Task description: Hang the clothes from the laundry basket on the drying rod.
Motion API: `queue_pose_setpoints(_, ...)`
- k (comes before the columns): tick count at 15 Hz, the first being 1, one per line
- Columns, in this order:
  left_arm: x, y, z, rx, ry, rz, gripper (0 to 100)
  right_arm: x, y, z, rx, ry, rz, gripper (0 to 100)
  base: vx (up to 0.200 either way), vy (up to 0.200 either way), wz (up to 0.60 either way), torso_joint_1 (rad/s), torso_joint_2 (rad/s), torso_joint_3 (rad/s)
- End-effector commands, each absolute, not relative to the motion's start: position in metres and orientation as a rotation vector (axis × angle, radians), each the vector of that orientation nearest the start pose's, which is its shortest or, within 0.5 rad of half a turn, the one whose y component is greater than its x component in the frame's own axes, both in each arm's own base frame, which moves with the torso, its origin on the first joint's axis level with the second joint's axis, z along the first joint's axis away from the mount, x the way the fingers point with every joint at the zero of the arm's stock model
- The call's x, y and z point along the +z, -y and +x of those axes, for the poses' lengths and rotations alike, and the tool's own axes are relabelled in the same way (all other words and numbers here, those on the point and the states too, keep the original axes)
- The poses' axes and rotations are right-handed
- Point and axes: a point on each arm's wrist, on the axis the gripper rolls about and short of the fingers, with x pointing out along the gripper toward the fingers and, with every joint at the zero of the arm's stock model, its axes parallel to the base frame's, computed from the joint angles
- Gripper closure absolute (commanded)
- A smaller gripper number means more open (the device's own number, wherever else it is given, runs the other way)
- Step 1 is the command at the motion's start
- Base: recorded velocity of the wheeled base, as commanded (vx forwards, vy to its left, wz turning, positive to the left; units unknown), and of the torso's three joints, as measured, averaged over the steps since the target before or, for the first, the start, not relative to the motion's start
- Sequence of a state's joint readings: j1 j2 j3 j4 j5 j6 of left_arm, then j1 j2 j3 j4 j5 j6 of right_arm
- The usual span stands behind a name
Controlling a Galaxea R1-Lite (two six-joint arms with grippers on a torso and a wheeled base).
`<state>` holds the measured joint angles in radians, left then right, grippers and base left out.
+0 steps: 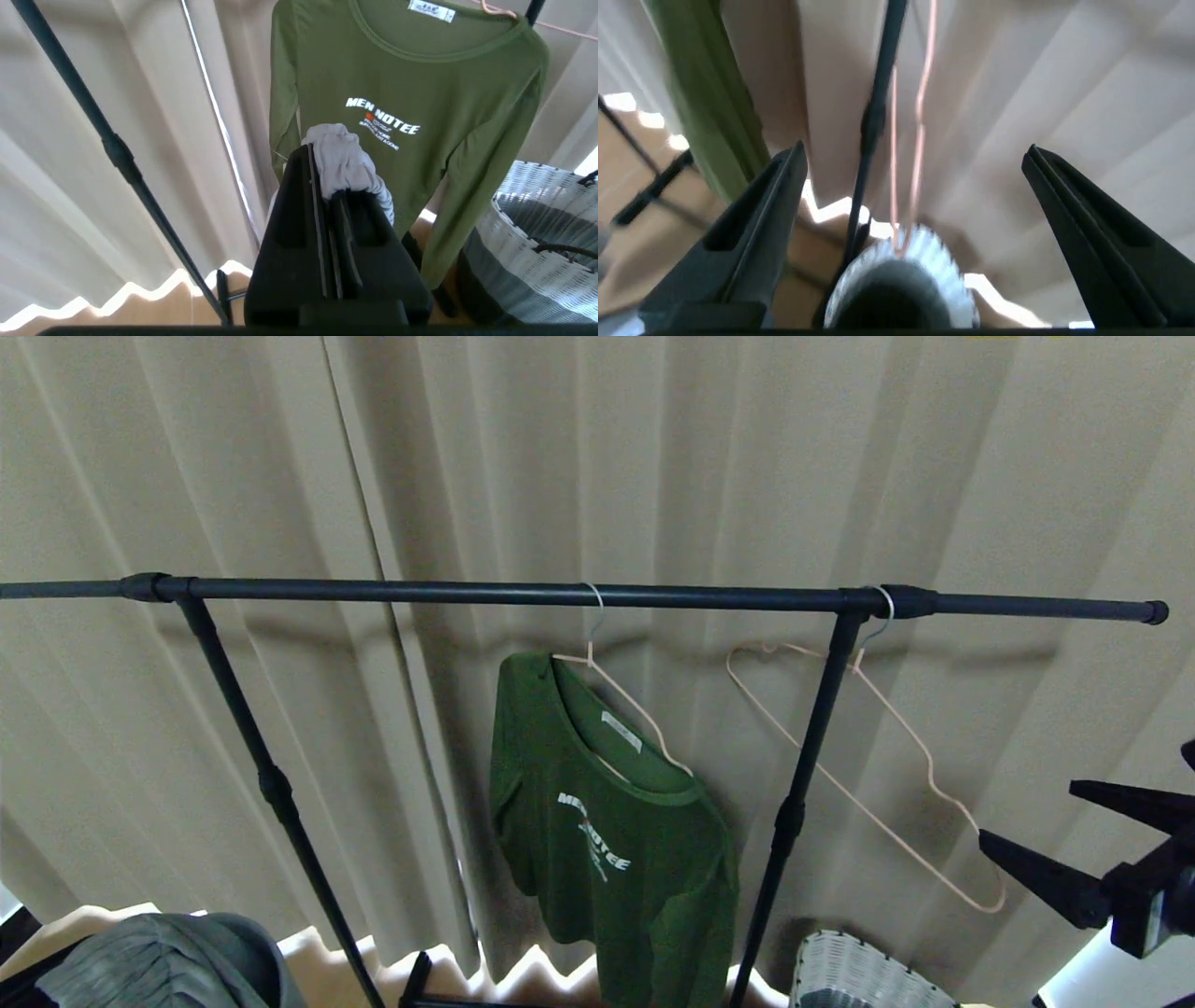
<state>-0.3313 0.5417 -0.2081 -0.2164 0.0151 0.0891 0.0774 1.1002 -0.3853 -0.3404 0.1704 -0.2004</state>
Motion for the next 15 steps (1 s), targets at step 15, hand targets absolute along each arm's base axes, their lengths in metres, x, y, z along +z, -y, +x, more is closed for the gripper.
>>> queue_pose_setpoints(15, 0.155, 0.011, 0.033, -0.321, -0.110, 0.113, 100, 0.164, -0.038, 0.262, 0.227, -0.648, -0.220, 0, 0.000, 0.000, 0.00, 0.000, 0.00, 0.000)
